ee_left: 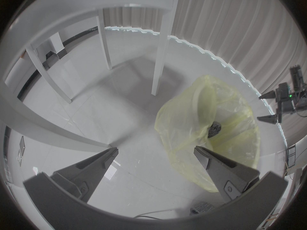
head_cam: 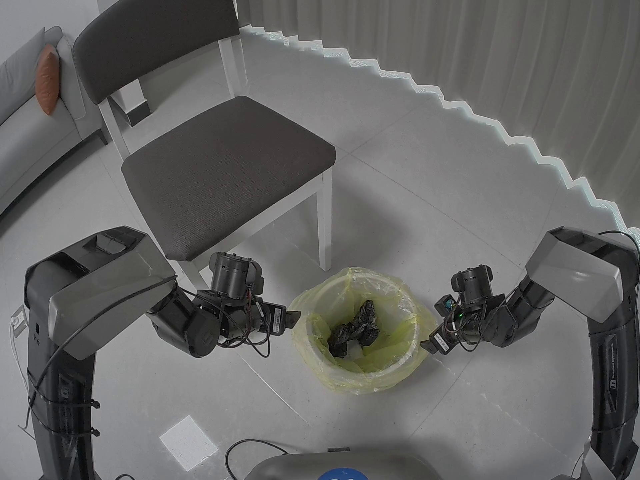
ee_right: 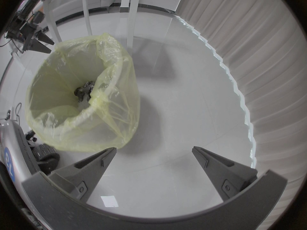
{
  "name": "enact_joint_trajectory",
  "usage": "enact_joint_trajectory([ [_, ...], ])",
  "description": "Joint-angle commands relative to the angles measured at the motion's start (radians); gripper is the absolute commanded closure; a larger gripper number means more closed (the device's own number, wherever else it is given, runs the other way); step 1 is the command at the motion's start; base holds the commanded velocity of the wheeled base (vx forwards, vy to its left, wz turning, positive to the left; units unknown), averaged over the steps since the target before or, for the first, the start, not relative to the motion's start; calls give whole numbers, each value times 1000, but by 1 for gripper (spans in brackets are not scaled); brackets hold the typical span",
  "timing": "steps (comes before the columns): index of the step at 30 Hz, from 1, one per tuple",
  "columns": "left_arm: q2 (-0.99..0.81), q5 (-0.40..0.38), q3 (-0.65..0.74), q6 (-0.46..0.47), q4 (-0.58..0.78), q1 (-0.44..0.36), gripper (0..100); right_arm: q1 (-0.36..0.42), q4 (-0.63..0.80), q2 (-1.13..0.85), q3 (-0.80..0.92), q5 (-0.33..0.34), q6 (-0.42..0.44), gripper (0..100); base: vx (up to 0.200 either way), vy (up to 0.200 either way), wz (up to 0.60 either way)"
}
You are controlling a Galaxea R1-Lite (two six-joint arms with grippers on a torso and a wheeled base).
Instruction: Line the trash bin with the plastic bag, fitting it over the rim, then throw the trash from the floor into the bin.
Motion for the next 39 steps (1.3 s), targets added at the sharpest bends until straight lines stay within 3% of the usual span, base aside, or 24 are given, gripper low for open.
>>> enact_joint_trajectory([
  [1, -26, 0, 25, -1, -21, 0, 0, 13, 13, 70, -54, 0, -2, 0, 0, 0, 0],
  [7, -69, 0, 80, -1, -47, 6, 0, -2, 205, 128, -268, -17, -4, 0, 0, 0, 0],
  [14, -122, 0, 127, -2, -53, 14, 0, -17, 286, 164, -389, -37, 2, 0, 0, 0, 0],
  [27, -278, -1, 214, -25, -61, -31, 0, -62, 276, -135, -97, 7, 10, 0, 0, 0, 0],
  [39, -588, -6, 447, -21, -99, -119, 0, -93, 268, -579, 185, 14, 59, 0, 0, 0, 0],
])
